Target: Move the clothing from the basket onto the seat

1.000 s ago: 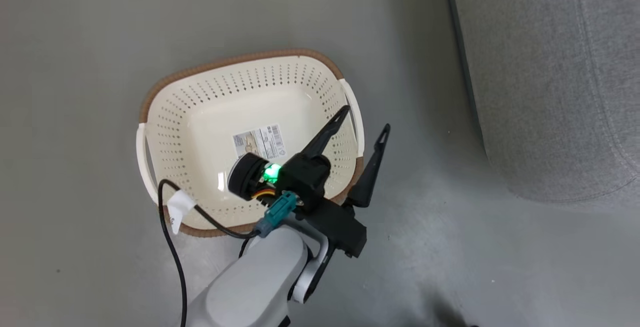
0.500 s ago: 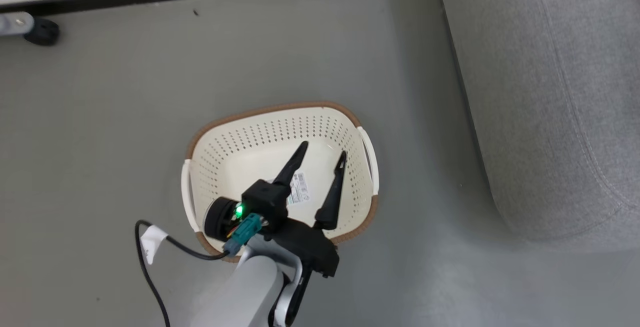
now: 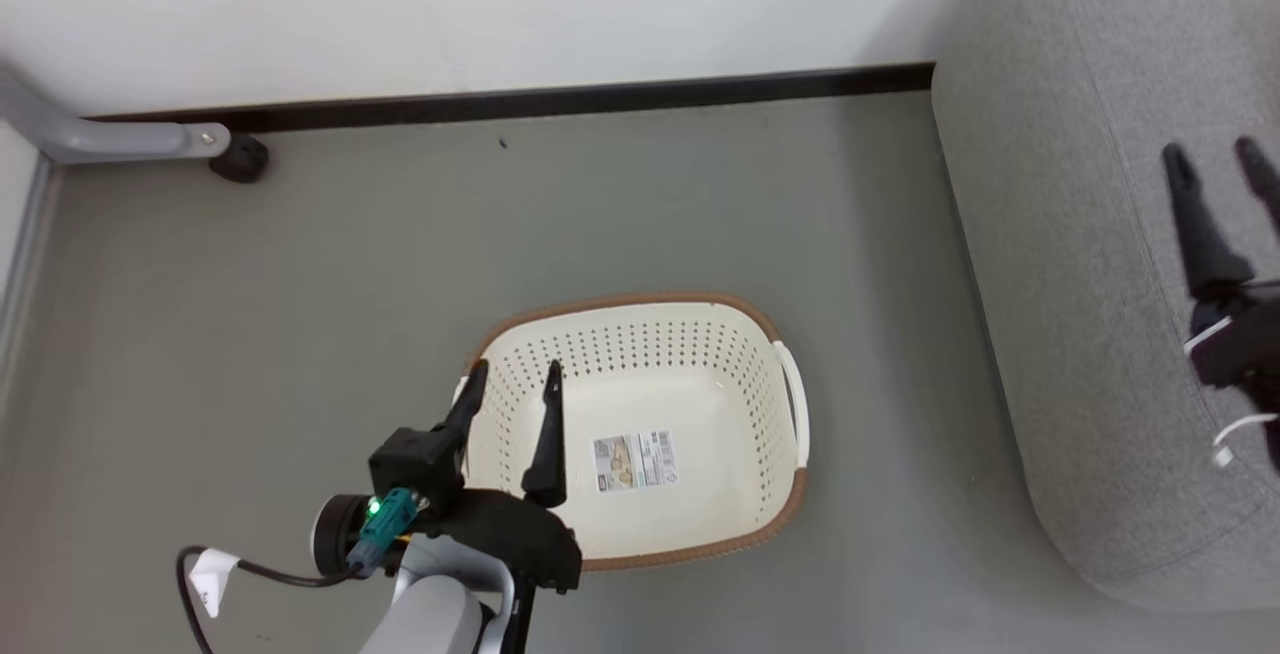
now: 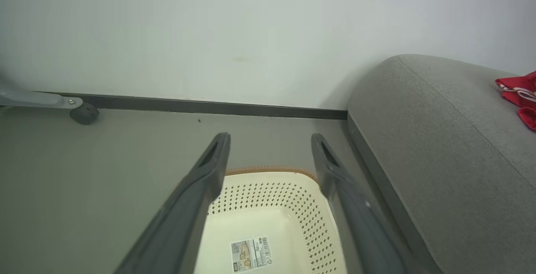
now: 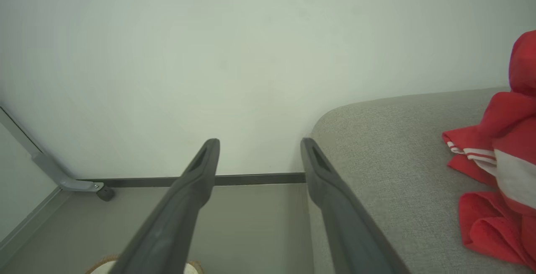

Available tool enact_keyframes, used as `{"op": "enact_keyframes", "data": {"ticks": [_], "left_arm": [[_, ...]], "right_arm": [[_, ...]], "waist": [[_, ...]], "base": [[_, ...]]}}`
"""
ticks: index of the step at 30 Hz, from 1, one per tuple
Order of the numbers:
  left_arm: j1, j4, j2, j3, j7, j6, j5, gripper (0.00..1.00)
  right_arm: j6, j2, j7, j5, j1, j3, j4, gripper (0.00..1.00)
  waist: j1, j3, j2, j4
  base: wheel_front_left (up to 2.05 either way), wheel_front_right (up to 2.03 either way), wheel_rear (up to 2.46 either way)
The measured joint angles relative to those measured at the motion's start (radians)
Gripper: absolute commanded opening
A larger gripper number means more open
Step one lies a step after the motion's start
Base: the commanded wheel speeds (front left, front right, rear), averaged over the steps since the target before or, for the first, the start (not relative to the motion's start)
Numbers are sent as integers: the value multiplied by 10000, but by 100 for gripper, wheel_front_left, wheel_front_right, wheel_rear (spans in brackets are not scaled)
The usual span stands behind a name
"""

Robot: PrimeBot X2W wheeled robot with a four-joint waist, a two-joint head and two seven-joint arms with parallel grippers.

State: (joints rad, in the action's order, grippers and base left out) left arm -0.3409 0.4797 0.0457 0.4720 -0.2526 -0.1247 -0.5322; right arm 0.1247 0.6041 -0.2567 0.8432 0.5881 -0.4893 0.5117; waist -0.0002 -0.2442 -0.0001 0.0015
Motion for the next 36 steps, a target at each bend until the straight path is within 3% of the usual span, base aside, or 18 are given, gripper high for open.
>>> {"op": "enact_keyframes", "data": {"ticks": [14,26,36], "left_arm": [[1241,-263,-23,-1935,0,2,1340,100],[2248,-704,-25,-3118,0,2,2343,100],[3003,-1319,-21,-3461,0,2,3009,100]], "right_arm": [[-31,-1149,0,-802,-1592,17,-573,100],[-474,-1726,2,-1342,-2778,184,-905,100],[-974,-1918,2,-1948,-3714,336,-1198,100]], "waist": [[0,1325,0,484],[1,2083,0,415],[1,2463,1,213]], "base": [[0,0,0],[0,0,0],[0,0,0]]}}
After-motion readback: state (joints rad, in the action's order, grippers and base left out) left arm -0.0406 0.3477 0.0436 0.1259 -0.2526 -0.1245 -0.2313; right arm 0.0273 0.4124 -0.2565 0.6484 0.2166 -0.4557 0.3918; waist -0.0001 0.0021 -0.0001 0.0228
